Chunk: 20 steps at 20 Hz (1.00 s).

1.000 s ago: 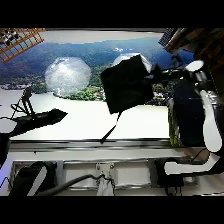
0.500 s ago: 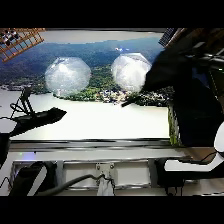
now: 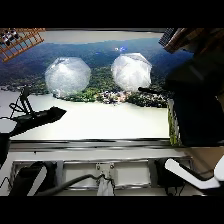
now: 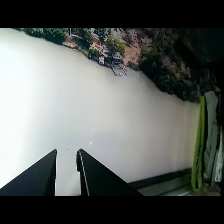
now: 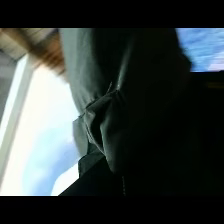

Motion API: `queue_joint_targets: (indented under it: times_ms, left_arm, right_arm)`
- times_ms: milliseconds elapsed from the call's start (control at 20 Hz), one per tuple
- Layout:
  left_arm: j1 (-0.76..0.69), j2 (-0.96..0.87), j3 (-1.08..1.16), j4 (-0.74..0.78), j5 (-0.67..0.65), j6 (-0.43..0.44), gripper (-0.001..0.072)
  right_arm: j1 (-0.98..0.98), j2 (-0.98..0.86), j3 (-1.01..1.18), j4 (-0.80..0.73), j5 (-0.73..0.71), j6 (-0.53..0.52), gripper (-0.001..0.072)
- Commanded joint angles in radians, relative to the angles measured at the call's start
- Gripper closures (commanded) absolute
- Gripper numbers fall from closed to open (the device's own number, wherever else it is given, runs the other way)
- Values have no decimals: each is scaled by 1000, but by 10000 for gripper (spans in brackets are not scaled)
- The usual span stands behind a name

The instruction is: Fold the clothes and pants, and hang the long-sleeved shirts on hangers.

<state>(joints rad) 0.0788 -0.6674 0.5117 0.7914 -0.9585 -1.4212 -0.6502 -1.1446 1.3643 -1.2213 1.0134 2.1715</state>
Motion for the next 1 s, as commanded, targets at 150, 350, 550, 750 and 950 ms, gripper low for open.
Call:
queue_joint_targets:
  times_ms: [150,350,550,750,950]
  left_arm:
    - [-38,0,0,-18,1,0,560]
    - [-69,0,0,-18,-6,0,560]
    - [-87,0,0,-17,-12,0,560]
    - [-87,0,0,-14,-11,0,560]
    - [-87,0,0,-15,-11,0,560]
  right_arm:
    - [-158,360,-422,-239,51,211,691]
    - [-260,510,-613,-260,107,211,691]
    - [-338,603,-700,-278,161,211,690]
    - [-342,621,-713,-262,187,225,689]
    - [-342,620,-712,-186,193,229,684]
